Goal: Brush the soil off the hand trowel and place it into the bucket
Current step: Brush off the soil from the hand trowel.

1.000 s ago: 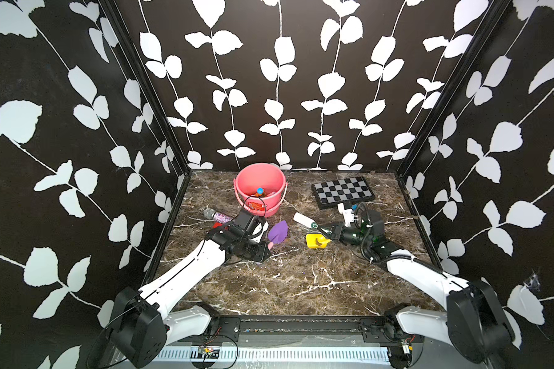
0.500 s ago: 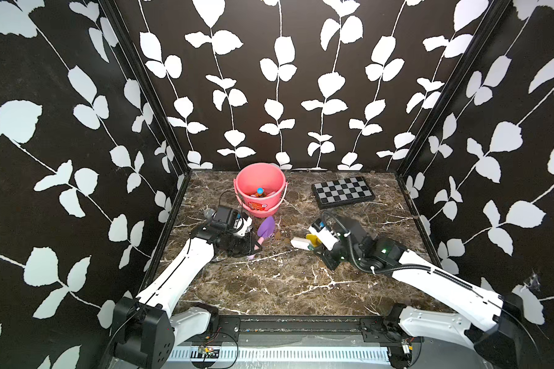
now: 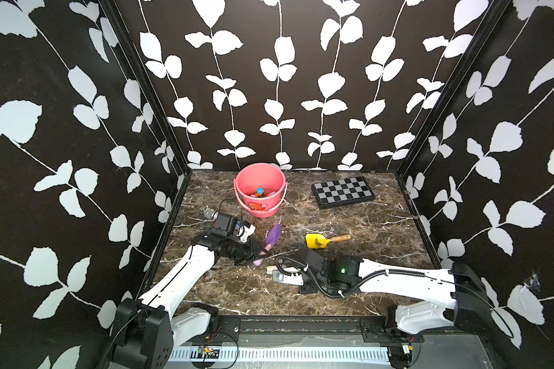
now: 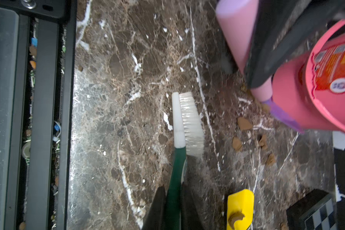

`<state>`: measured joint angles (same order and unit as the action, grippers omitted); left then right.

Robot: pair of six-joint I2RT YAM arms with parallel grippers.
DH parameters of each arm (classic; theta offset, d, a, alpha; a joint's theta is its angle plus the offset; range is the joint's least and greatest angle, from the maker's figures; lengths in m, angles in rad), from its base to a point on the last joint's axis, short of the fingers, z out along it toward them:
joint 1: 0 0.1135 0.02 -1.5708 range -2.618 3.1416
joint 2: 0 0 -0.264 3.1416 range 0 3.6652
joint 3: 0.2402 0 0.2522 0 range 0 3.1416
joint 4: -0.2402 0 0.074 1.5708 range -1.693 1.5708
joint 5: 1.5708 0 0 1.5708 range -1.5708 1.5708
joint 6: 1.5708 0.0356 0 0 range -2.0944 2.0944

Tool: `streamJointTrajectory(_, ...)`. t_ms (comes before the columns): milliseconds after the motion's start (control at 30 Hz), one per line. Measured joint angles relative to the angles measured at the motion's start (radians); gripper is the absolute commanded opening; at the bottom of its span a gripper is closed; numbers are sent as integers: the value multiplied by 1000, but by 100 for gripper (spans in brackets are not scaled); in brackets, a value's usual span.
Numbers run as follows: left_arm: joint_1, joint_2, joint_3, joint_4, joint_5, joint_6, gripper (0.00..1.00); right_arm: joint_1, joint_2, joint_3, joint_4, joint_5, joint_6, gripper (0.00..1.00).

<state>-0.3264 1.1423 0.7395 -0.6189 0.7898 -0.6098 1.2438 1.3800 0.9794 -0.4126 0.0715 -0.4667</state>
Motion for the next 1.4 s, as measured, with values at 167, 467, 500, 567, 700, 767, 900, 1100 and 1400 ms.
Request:
streamJointTrajectory(167, 0, 21, -3, -9, 26, 14, 0, 0, -5, 0, 51, -7, -74, 0)
streamJointTrajectory(467, 0, 23, -4, -24, 52, 37, 0, -47, -5, 0, 97, 64, -87, 0)
streamJointTrajectory(500, 0, 23, -4, -22, 53, 39, 0, -52, -5, 0, 94, 68, -86, 0)
streamJointTrajectory(567, 0, 23, -4, -22, 52, 45, 0, -64, -5, 0, 93, 72, -77, 0)
streamJointTrajectory(700, 1, 23, -3, -21, 47, 55, 0, -80, -5, 0, 83, 75, -59, 0)
streamJointTrajectory(767, 1, 23, -1, -23, 43, 58, 0, -82, -5, -4, 82, 75, -50, 0)
streamJointTrajectory(900, 1, 23, -1, -34, 39, 58, 0, -84, -24, -26, 76, 61, -32, 0)
streamJointTrajectory(1100, 1, 23, -1, -46, 36, 57, 0, -73, -50, -32, 76, 19, -23, 0)
streamJointTrajectory(1400, 1, 23, -1, -45, 37, 57, 0, -69, 3, 4, 94, 51, -24, 0)
